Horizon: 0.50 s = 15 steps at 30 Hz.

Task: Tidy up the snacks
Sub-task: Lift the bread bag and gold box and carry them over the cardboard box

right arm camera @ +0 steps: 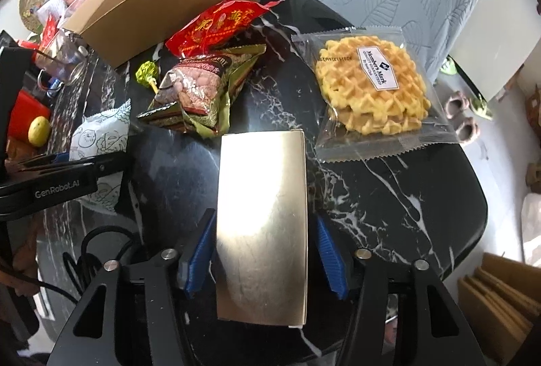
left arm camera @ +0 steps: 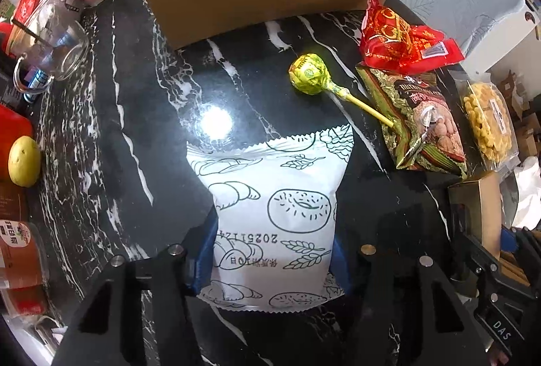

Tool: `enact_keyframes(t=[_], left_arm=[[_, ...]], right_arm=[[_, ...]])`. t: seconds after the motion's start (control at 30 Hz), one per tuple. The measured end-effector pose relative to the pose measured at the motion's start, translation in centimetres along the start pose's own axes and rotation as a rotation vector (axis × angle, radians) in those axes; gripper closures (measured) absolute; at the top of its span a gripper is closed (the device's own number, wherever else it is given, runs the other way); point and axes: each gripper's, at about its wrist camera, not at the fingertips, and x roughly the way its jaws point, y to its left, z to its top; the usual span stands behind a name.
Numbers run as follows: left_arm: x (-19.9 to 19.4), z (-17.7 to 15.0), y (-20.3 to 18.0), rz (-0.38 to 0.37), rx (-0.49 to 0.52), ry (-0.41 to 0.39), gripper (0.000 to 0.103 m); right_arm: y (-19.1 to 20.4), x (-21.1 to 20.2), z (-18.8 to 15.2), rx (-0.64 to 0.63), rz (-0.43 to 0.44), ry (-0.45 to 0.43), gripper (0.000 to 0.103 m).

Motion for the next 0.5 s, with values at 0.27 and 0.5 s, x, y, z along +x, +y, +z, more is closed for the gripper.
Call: enact_keyframes(t=[0.27,0.5], left_arm=[[-0.5,1.0,-1.3,-0.004,0.007,0.017,0.048],[-2.2,-1.2,-1.7,-0.021,0.016,0.003,0.049]], right_arm=[[-0.1,-0.3,-0.5,-0.012,0.023,0.006,0.058],[-0.3,-1.3,-1.5,0.003,0.035,0.006,0.059]])
